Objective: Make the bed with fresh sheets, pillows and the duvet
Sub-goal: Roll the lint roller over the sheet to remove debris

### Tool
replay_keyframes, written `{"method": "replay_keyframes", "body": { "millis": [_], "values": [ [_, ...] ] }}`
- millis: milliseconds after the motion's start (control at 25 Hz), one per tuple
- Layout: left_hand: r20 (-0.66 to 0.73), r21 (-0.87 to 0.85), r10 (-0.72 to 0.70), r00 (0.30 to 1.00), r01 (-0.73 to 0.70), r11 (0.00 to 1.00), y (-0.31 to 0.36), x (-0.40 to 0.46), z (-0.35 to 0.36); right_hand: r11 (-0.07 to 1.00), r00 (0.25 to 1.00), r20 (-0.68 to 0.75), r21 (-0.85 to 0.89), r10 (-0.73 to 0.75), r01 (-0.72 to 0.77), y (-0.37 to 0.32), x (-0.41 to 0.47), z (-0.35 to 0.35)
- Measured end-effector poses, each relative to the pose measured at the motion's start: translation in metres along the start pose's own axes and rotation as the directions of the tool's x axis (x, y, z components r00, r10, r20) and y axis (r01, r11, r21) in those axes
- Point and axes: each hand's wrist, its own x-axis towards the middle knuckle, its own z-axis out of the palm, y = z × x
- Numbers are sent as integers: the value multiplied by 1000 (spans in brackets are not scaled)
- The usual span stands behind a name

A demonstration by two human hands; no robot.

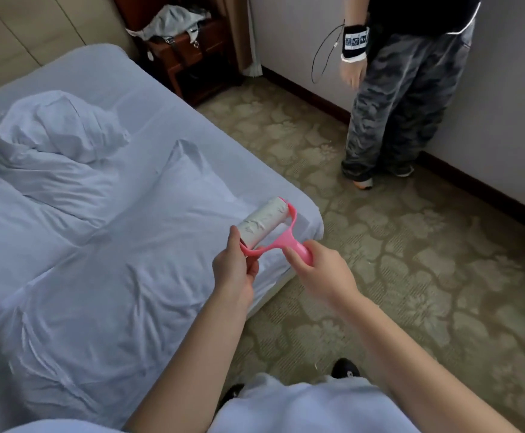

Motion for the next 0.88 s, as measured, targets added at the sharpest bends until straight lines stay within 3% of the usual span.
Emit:
{"method": "replay_keyframes", "body": {
  "millis": [160,440,720,880],
  "values": [
    [-50,-51,1,999,-3,999,-9,0,61,998,995,82,-6,-61,62,30,45,-48],
    [-160,-150,-69,985,45,988,-12,53,124,994,968,234,-34,-90,100,57,133,-69],
    [-234,-257,-249,940,187,948,-13,139,197,983,916,401,-167,-1,74,87,244,-82],
    [-322,-234,-284,903,214,948,-13,179,226,976,863,504,-202,31,83,96,296,-82]
  ]
}}
